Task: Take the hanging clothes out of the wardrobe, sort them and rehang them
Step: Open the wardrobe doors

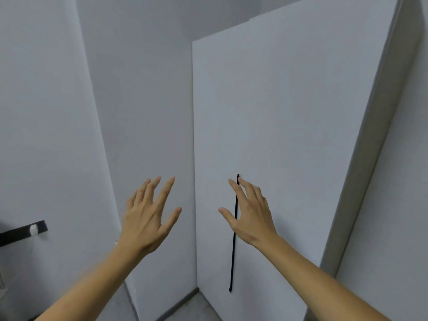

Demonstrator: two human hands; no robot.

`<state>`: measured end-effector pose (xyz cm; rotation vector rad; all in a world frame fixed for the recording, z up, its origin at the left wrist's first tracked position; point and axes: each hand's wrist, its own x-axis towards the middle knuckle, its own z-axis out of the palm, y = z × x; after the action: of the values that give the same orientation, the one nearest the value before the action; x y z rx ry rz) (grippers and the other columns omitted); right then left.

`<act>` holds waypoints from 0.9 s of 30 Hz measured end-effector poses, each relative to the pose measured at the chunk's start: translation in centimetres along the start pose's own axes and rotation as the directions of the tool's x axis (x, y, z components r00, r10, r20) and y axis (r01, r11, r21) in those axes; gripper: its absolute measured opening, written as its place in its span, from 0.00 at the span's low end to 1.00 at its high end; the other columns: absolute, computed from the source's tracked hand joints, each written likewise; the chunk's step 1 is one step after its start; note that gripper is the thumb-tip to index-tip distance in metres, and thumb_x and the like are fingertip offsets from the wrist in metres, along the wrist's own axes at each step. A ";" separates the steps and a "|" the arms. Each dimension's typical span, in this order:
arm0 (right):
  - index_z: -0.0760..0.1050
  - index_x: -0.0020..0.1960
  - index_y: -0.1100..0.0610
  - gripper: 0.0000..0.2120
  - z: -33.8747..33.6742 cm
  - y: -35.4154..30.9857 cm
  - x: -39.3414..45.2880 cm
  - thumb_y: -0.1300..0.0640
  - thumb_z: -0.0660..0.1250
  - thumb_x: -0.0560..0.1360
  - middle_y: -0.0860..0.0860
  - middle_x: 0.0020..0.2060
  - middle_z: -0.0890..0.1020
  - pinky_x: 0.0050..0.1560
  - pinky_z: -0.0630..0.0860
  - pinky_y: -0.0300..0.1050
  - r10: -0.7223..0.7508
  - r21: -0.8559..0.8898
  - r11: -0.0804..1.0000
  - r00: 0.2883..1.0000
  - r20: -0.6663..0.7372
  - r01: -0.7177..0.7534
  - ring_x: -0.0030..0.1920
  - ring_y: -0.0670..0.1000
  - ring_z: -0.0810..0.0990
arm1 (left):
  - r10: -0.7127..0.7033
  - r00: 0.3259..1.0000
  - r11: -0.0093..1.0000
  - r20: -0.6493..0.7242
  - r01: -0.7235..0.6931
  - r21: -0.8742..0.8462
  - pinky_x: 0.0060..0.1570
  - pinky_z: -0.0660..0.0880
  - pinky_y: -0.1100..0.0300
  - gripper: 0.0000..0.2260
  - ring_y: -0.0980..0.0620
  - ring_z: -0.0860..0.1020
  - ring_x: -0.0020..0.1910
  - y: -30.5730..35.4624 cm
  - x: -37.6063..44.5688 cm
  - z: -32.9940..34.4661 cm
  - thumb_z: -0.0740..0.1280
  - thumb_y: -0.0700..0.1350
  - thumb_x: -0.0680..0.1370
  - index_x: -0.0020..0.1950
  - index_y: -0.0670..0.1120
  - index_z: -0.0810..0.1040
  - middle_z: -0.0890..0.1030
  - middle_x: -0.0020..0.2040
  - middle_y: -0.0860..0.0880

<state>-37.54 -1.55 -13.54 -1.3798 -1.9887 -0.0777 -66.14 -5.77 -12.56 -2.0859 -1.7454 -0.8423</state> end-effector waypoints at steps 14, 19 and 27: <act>0.55 0.83 0.43 0.38 10.7 6.7 11.7 0.32 0.62 0.79 0.44 0.80 0.59 0.76 0.66 0.54 0.151 0.018 0.989 0.980 -0.129 -0.150 0.79 0.49 0.58 | 0.180 0.982 0.983 0.051 -0.177 -0.056 0.78 0.58 0.43 0.32 0.44 0.56 0.83 -5.3 16.0 13.2 0.47 0.69 0.82 0.85 0.61 0.46 0.60 0.83 0.47; 0.56 0.83 0.44 0.37 13.5 8.6 13.5 0.34 0.64 0.79 0.45 0.80 0.60 0.77 0.65 0.53 0.202 -0.007 0.979 0.968 -0.148 -0.205 0.79 0.49 0.59 | 0.239 0.970 0.965 0.046 -0.232 -0.124 0.78 0.59 0.44 0.32 0.44 0.57 0.83 -5.9 20.6 17.5 0.48 0.69 0.82 0.85 0.61 0.47 0.61 0.83 0.47; 0.56 0.83 0.42 0.37 15.7 9.9 13.8 0.35 0.65 0.78 0.44 0.80 0.62 0.77 0.66 0.53 0.296 -0.072 0.947 0.939 -0.175 -0.312 0.79 0.48 0.59 | 0.368 0.930 0.889 0.003 -0.351 -0.295 0.78 0.58 0.44 0.31 0.46 0.56 0.83 -4.2 26.4 23.0 0.52 0.66 0.83 0.85 0.61 0.49 0.60 0.83 0.49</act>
<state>-39.68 20.32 -20.68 -1.6753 -1.6377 -0.1435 -62.03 29.14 -15.35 -2.5419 -1.2506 -0.9751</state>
